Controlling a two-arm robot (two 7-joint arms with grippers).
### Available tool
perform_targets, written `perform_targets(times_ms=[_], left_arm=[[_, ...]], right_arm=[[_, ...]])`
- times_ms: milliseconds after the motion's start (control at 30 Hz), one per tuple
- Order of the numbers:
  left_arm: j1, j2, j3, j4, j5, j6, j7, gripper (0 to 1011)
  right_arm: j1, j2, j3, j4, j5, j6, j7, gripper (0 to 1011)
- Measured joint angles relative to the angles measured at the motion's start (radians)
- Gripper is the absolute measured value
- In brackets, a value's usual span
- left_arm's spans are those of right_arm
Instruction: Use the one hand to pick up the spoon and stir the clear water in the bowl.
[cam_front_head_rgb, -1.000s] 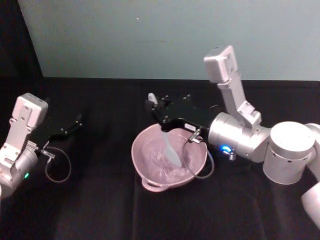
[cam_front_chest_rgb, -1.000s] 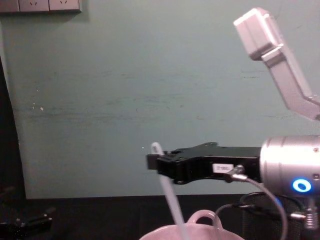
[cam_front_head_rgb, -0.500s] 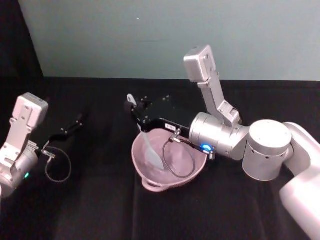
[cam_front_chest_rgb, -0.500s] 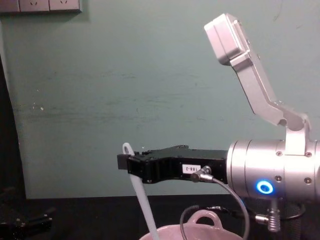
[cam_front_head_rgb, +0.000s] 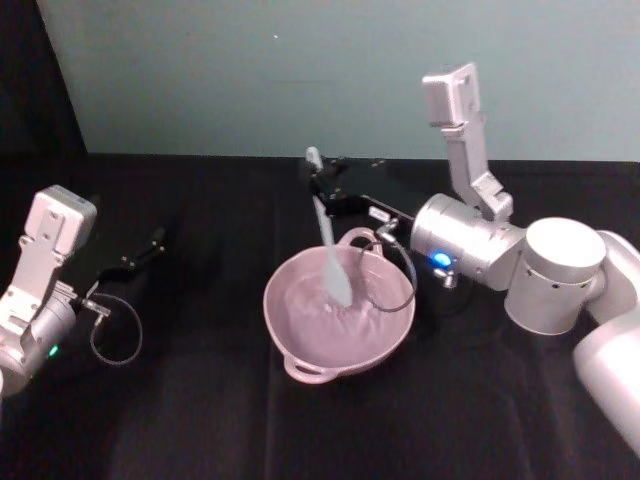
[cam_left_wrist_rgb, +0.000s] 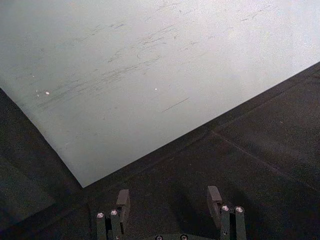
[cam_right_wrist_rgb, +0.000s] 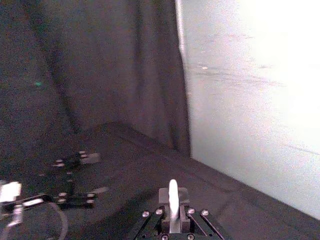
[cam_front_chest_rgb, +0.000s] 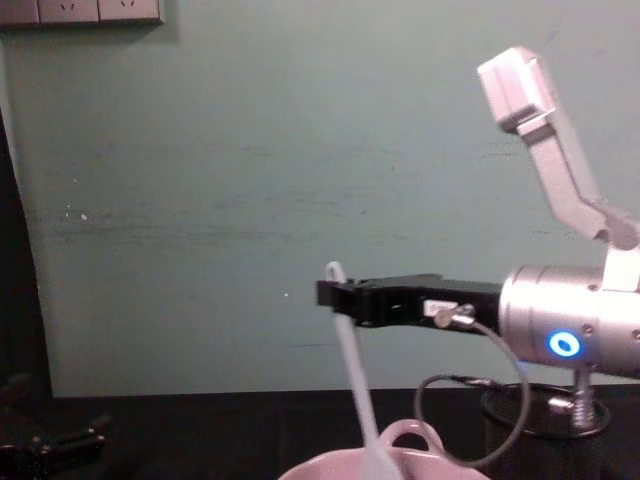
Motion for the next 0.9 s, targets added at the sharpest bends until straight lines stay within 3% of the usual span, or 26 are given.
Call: perform_targets(times_ms=[233,500,667,900], left_arm=[[0.0,0.0,0.0,0.0,0.0,0.0,0.0,1011],[0.0,0.0,0.0,0.0,0.0,0.0,0.0,1011],[0.0,0.0,0.0,0.0,0.0,0.0,0.0,1011],[0.0,0.0,0.0,0.0,0.0,0.0,0.0,1011]], right_arm=[[-0.023,0.046,0.033,-0.054,-0.034,0.012,-0.048,110],[-0.05,0.075,0.042,-0.105,-0.057,0.033,-0.05,110],[-0.068,0.086,0.034,-0.146,-0.069,0.047,-0.043,110],[-0.088,0.083,-0.004,-0.202,-0.083,0.066,-0.018,110]])
